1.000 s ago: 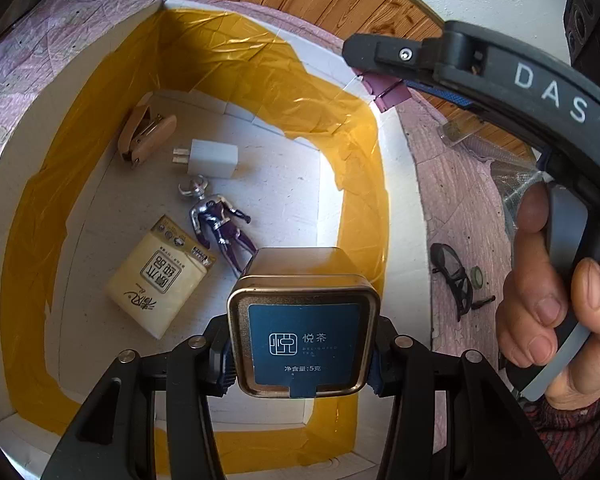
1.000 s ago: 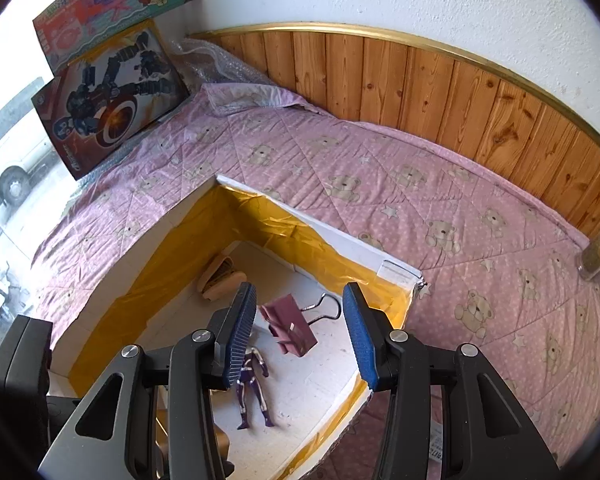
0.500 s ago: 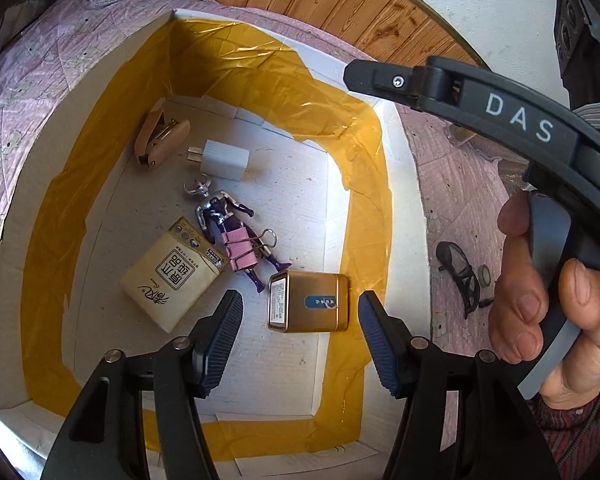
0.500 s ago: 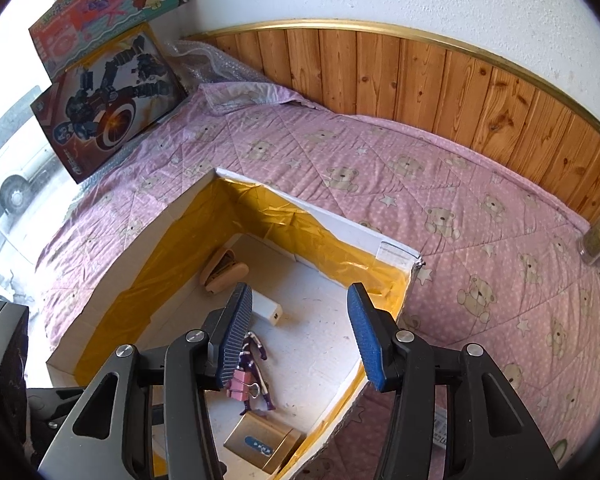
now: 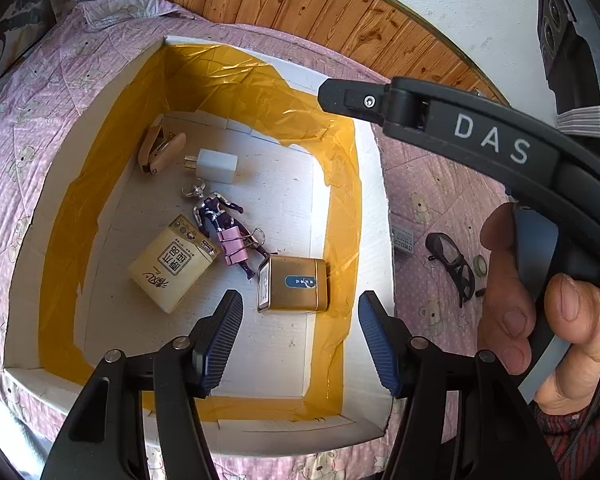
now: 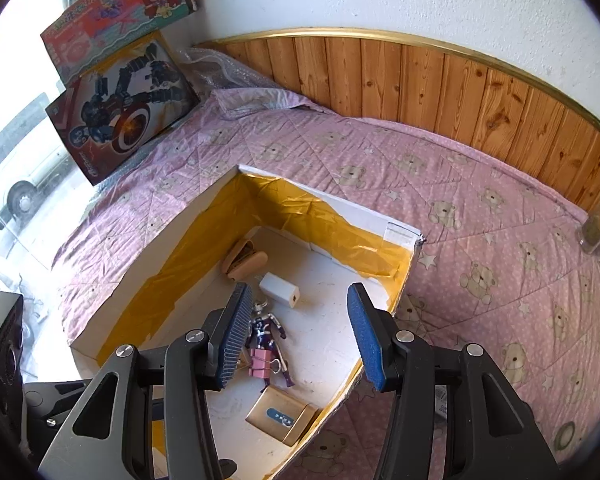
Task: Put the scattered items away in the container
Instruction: 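Move both tools back toward the white staples box and black glasses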
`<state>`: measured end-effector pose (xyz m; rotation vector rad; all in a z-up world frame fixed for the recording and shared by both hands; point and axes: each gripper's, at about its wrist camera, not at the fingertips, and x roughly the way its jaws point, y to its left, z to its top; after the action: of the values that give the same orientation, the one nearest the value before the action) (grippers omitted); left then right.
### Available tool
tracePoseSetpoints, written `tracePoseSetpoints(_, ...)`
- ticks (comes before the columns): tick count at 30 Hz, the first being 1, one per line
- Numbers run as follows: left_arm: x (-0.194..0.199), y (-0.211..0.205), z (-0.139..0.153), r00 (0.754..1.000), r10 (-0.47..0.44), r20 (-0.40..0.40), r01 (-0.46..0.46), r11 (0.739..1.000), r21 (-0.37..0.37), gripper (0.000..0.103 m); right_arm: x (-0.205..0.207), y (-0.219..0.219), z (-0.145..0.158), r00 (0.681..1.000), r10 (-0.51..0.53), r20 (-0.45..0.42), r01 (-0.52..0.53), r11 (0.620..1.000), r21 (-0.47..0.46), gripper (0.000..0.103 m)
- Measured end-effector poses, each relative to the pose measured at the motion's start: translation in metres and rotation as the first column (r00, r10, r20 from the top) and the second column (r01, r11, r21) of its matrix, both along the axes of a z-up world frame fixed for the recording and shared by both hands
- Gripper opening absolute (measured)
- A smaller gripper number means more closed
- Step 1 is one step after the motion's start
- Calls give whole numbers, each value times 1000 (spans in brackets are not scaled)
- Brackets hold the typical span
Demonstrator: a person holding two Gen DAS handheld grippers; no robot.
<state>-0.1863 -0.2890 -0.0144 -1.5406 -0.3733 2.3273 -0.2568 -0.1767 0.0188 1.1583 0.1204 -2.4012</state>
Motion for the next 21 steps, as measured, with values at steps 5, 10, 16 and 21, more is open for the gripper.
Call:
tracePoseSetpoints(5, 10, 6, 11, 1000, -8, -25, 8, 1000, -12, 61, 15, 4, 7, 1000, 5, -10, -5, 1000, -15, 53)
tracePoseSetpoints(10, 21, 11, 22, 998, -16, -64, 13, 999, -43, 61, 33, 7, 13, 1000, 7, -23, -7, 1000, -29, 53)
tracePoseSetpoints(16, 34, 19, 36, 994, -34, -101, 28, 998, -63, 61, 53, 13, 22, 999, 0, -40, -1, 999, -45, 53)
tracePoseSetpoints(21, 47, 26, 47, 991, -54, -126, 45, 996, -72, 61, 69, 19, 29, 999, -3, -55, 0, 998, -56, 53)
